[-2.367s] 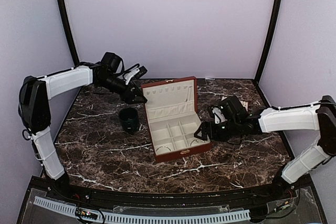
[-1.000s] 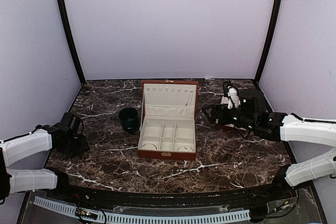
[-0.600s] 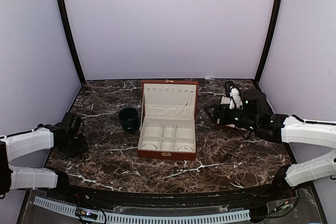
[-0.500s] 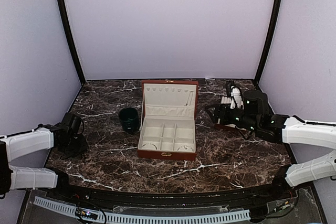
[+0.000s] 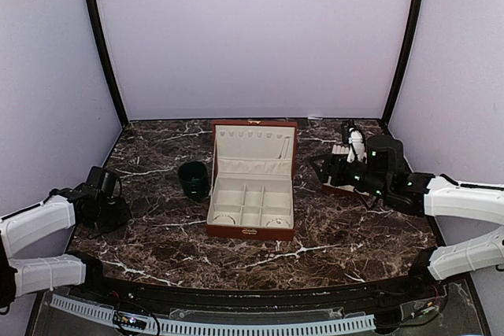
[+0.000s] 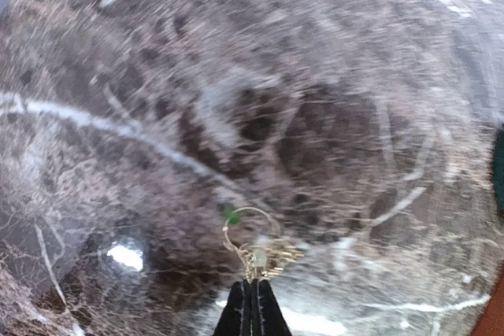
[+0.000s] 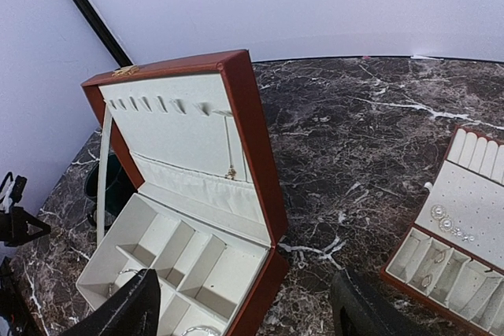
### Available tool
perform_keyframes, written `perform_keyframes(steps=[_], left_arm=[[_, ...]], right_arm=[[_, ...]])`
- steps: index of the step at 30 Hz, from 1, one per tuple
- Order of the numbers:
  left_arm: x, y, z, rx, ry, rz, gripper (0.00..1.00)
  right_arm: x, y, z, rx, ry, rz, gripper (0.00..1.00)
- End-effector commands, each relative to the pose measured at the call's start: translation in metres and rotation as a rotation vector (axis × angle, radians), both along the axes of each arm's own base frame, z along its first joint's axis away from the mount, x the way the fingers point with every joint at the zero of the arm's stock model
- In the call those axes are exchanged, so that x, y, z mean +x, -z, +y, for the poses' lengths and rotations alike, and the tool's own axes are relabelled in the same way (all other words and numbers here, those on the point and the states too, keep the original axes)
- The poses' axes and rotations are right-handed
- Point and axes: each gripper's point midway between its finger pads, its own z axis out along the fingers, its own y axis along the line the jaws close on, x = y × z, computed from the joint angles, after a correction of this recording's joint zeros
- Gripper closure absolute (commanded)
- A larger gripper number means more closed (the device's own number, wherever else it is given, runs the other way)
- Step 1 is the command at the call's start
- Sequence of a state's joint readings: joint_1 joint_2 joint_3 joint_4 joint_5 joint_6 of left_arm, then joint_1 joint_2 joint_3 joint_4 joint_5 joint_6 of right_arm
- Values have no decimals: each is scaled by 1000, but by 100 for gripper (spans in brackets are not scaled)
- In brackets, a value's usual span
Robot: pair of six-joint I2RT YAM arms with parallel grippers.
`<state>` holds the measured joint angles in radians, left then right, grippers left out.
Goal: Organize the mixed jewelry
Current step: Pick up the bracelet from the corner of the board, then pass from the left arm to the right
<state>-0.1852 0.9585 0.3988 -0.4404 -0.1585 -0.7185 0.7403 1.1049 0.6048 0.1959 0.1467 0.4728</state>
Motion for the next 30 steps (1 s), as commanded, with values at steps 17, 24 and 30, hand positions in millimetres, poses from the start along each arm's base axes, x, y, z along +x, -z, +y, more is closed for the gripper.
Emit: perform_keyframes(steps=[17,24,30], left_arm=[[25,-188,-148,-426,871,-502,100],[15,-244,-219,-540,1189,-546,100],[7,-275,-273,-658,1404,-589,100]], right_arm=[[-15,-52,84,164,-383,-64,29],[-43,-70,132,185,-582,-97,32],[-65,-83,167,221,-713,-137,37]])
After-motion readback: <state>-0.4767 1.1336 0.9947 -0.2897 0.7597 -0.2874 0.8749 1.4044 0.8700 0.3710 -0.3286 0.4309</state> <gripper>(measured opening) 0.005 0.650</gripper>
